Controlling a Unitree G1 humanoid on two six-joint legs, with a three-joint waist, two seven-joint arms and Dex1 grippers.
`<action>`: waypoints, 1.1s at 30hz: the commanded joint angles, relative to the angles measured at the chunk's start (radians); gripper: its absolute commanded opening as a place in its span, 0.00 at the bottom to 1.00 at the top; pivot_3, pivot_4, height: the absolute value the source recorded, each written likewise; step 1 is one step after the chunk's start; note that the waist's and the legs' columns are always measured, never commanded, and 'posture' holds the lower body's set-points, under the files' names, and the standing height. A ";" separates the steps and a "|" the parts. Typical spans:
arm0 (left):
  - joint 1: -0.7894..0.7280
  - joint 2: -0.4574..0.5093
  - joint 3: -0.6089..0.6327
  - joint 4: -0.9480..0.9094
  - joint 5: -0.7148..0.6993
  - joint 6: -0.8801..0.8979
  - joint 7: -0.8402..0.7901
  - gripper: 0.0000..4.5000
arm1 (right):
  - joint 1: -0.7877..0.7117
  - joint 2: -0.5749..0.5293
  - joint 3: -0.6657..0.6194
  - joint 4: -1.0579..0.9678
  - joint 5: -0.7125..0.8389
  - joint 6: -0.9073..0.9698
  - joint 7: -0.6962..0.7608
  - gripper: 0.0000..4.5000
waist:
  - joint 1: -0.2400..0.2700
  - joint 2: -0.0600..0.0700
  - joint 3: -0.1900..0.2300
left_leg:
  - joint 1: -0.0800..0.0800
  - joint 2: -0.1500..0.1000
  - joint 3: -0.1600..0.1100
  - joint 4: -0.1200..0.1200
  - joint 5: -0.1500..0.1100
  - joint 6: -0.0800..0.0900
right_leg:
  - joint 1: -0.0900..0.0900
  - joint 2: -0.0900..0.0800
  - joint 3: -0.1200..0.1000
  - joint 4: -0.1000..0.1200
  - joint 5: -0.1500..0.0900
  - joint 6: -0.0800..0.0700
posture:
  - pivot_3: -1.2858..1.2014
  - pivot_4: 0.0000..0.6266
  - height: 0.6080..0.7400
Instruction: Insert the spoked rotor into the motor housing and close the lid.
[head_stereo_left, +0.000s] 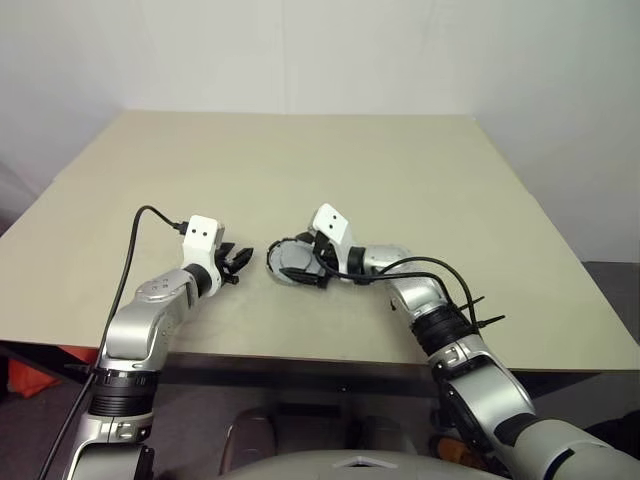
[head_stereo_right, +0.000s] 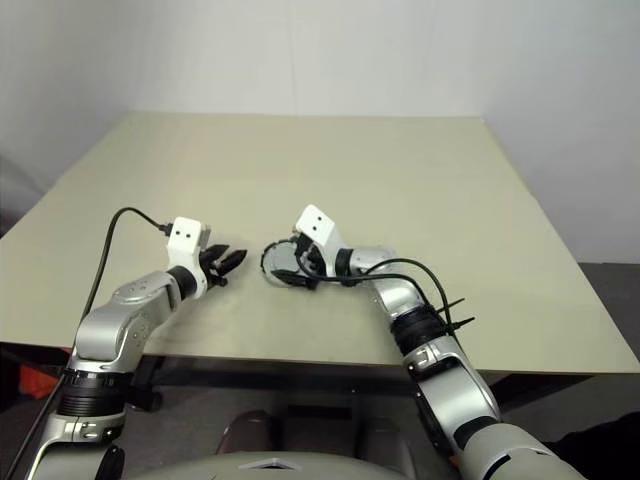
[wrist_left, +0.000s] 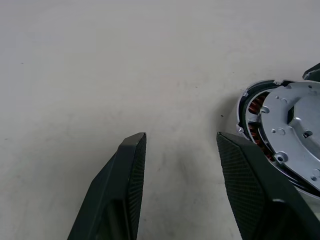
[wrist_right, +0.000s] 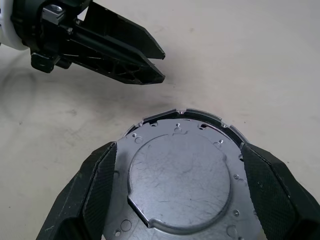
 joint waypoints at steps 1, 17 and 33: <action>-0.007 0.009 0.016 -0.041 -0.001 -0.009 0.002 0.53 | -0.028 0.008 -0.002 -0.002 -0.008 -0.037 -0.003 0.99 | 0.000 0.000 0.000 | 0.000 0.000 0.000 0.000 0.000 0.000 | 0.000 0.000 0.000 0.000 0.000 0.000 | 0.52 0.00 1.00; -0.004 0.006 0.019 -0.046 -0.001 -0.007 0.006 0.53 | -0.033 0.015 -0.010 0.032 -0.036 -0.047 -0.018 0.99 | 0.000 0.000 0.000 | 0.000 0.000 0.000 0.000 0.000 0.000 | 0.000 0.000 0.000 0.000 0.000 0.000 | 0.52 0.00 1.00; -0.003 0.005 0.018 -0.045 0.000 -0.010 0.012 0.53 | -0.041 0.001 -0.018 0.011 -0.020 0.010 0.007 0.99 | 0.000 0.000 0.000 | 0.000 0.000 0.000 0.000 0.000 0.000 | 0.000 0.000 0.000 0.000 0.000 0.000 | 0.52 0.00 1.00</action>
